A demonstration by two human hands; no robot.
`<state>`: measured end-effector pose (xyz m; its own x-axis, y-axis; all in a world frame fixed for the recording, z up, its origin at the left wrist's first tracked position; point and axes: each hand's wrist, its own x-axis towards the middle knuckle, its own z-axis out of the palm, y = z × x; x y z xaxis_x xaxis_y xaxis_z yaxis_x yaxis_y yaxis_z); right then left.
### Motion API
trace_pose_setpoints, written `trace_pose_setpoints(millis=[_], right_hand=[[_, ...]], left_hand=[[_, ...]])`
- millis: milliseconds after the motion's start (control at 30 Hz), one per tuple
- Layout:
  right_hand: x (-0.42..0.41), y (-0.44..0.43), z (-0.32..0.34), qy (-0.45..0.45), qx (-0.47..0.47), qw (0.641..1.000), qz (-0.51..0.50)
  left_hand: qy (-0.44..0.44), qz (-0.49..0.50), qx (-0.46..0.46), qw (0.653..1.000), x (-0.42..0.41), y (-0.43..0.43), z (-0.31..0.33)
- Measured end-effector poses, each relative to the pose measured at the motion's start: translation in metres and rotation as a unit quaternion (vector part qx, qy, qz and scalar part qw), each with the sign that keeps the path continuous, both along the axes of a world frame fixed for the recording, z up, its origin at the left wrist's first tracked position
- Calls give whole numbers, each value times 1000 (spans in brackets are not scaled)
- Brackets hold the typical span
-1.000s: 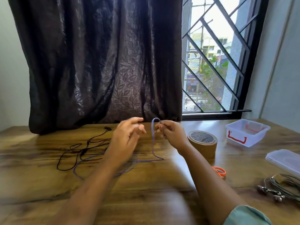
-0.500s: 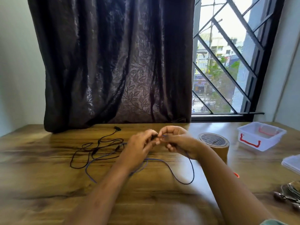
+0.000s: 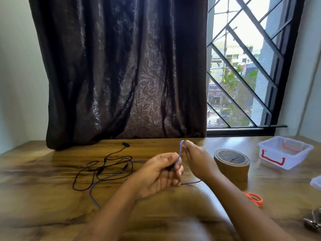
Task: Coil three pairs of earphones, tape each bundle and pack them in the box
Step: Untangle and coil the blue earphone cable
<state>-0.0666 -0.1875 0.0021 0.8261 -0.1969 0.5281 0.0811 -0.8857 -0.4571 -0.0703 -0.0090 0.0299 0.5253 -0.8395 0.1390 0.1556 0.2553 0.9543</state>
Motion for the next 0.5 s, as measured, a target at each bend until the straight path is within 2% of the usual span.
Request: trace_pose_setpoints(millis=[67,167,333,500], right_hand=[[-2,5,0,22,-27,999,-28],[-6,6,3,42,-43,996,-67],[-7,24,1,110,-150,981,-63],[-11,67,5,56,-230,972,0]], left_hand=[[-19,-59,-12,998,-7,0,4],[2,-33,-56,998,-9,-5,3],[7,186,-128,974,2,-4,3],[32,391,-174,903,28,4,-1]])
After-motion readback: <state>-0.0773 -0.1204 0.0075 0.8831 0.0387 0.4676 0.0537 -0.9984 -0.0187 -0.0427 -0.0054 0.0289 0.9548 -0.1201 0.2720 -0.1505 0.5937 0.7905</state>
